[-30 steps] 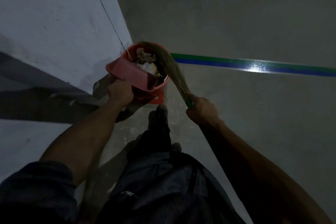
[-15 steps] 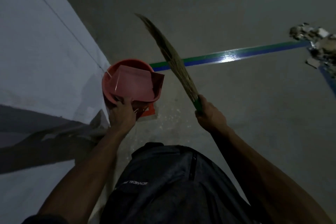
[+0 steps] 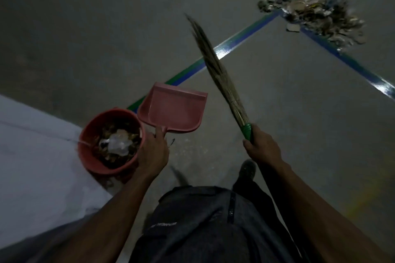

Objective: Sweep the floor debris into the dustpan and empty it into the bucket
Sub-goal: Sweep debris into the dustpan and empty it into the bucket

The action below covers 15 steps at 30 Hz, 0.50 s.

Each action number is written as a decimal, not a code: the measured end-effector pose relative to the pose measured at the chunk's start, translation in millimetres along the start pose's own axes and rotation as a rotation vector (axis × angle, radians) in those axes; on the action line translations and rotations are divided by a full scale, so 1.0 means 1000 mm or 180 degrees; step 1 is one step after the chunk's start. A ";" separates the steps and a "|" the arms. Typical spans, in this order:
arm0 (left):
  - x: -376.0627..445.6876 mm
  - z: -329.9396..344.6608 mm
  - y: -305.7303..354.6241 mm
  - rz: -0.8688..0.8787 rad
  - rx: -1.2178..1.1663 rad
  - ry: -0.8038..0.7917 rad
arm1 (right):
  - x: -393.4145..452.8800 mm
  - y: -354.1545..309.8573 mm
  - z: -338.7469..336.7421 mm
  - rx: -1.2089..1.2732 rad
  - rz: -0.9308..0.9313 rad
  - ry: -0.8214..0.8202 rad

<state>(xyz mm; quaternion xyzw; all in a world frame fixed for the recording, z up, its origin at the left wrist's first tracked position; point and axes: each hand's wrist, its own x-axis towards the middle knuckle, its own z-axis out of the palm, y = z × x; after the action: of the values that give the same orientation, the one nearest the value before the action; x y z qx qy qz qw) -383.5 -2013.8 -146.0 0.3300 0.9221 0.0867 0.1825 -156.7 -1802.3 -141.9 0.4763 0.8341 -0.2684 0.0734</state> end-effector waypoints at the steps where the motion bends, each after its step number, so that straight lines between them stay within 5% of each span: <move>1: 0.009 0.004 0.015 0.0061 0.0061 -0.0030 | 0.006 0.015 -0.007 0.0022 0.0081 0.0040; 15: 0.124 0.057 0.318 0.0678 0.0403 -0.0147 | 0.112 0.247 -0.167 0.0449 0.0795 0.0241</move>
<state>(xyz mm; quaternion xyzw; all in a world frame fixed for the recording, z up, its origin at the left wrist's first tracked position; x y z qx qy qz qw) -265.9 -1687.9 -144.1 0.4388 0.8810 0.0396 0.1722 11.9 -1531.6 -136.1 0.5900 0.7496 -0.2971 0.0411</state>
